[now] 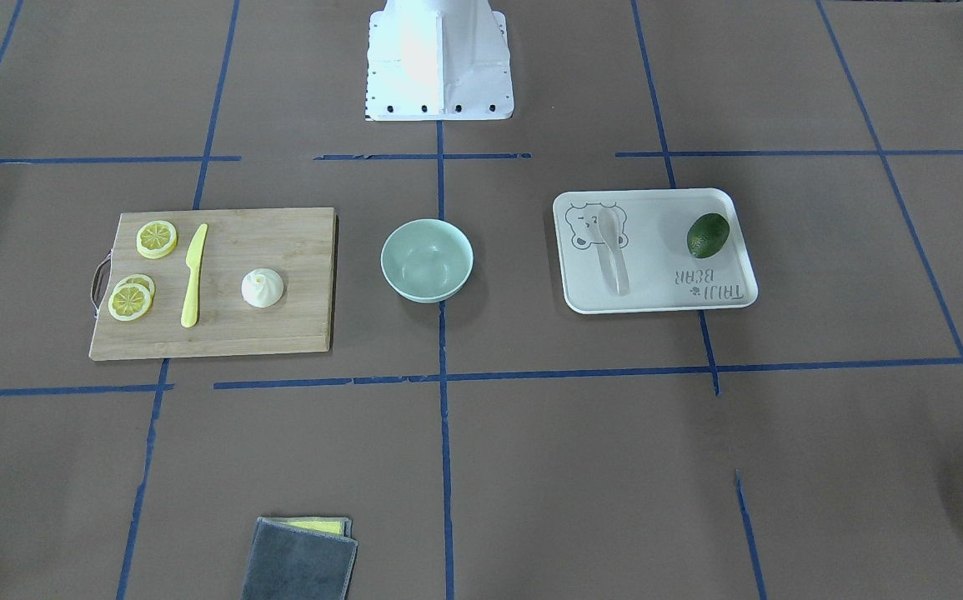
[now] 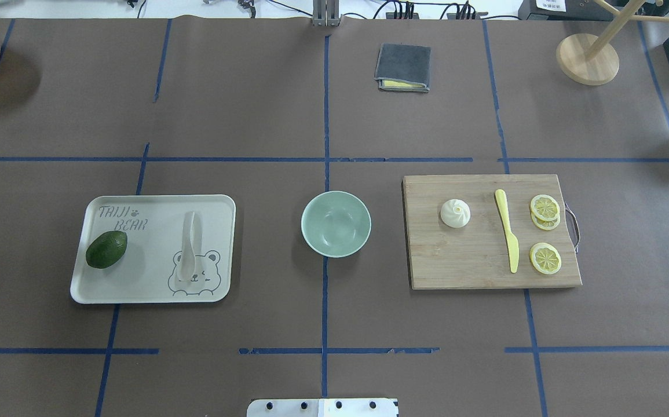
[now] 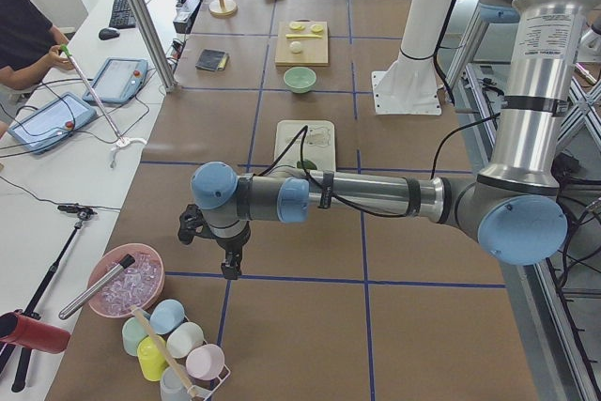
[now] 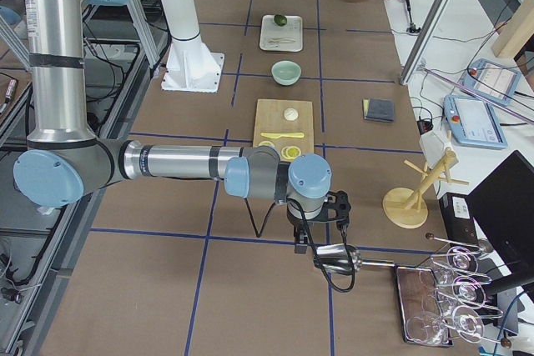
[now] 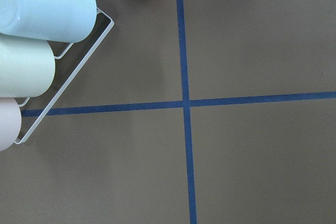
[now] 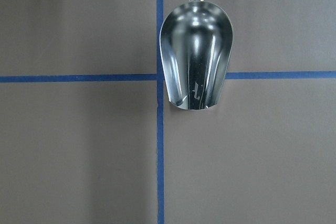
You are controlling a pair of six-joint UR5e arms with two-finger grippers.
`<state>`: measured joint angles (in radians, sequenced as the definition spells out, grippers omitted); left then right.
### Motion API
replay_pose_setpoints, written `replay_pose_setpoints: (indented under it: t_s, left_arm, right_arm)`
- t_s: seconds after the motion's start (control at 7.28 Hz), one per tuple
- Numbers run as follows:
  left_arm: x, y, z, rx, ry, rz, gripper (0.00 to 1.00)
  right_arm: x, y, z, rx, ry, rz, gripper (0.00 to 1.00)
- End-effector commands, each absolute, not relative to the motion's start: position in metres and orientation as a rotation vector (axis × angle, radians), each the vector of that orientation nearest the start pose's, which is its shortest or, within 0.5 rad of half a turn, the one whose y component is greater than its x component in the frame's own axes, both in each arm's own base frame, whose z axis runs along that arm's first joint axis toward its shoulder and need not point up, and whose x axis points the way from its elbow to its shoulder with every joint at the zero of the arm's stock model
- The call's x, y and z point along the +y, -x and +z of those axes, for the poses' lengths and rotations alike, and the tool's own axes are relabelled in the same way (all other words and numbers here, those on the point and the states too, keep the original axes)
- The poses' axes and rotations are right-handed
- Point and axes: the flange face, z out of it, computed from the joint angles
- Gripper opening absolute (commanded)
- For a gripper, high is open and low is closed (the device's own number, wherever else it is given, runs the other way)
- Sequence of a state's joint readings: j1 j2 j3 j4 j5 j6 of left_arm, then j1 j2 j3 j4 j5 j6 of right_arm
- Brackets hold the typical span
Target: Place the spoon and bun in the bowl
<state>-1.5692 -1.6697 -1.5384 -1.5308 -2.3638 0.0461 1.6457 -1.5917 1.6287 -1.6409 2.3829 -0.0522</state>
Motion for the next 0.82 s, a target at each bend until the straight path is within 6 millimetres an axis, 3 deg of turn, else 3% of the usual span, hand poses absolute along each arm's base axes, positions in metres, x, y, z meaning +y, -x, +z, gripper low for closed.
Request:
replay_pose_setpoints:
  t_s: [0.0,0.27,0.55,0.69]
  left_arm:
    - [-0.532,0.062,0.629,0.792,-0.038,0.054,1.00]
    - [-0.536,0.061,0.622,0.792,-0.056,0.063,1.00]
    - [-0.543,0.053,0.566,0.801,-0.139,0.068,1.00]
    - [-0.545,0.016,0.524,0.809,-0.192,0.089,1.00]
  right_arm:
    - [-0.469,-0.097,0.644,-0.812,-0.024,0.034,1.00]
    - [-0.470,-0.096,0.642,-0.814,-0.030,0.031,1.00]
    - [-0.476,-0.096,0.622,-0.812,-0.065,0.018,1.00]
    - [-0.476,-0.096,0.612,-0.812,-0.084,0.010,1.00]
